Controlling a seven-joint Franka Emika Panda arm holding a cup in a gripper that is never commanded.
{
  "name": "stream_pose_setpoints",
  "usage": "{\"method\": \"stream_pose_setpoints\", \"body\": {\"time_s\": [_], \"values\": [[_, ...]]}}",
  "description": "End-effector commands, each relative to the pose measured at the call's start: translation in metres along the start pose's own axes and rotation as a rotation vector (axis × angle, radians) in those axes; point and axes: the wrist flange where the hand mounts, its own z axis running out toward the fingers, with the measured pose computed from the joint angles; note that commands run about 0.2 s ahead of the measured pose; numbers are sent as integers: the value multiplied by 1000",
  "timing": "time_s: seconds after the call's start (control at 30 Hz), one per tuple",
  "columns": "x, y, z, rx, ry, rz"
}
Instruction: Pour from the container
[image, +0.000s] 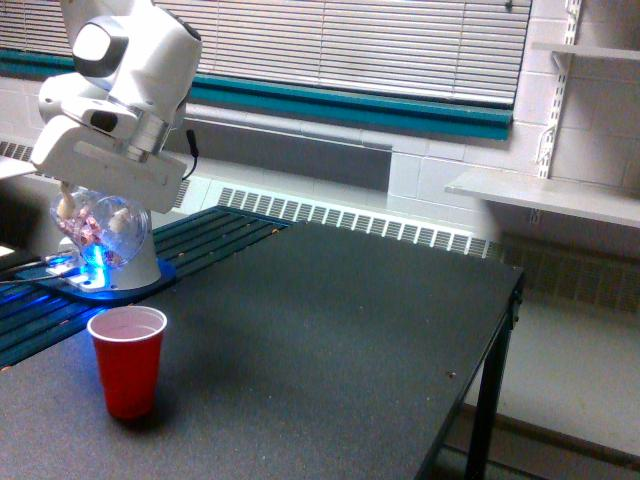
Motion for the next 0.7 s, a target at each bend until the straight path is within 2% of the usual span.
{"method": "stream_pose_setpoints", "body": {"time_s": [0.03, 0.7], "values": [[3, 7, -4, -21, 5, -20], [6, 30, -10, -64, -7, -17]]}}
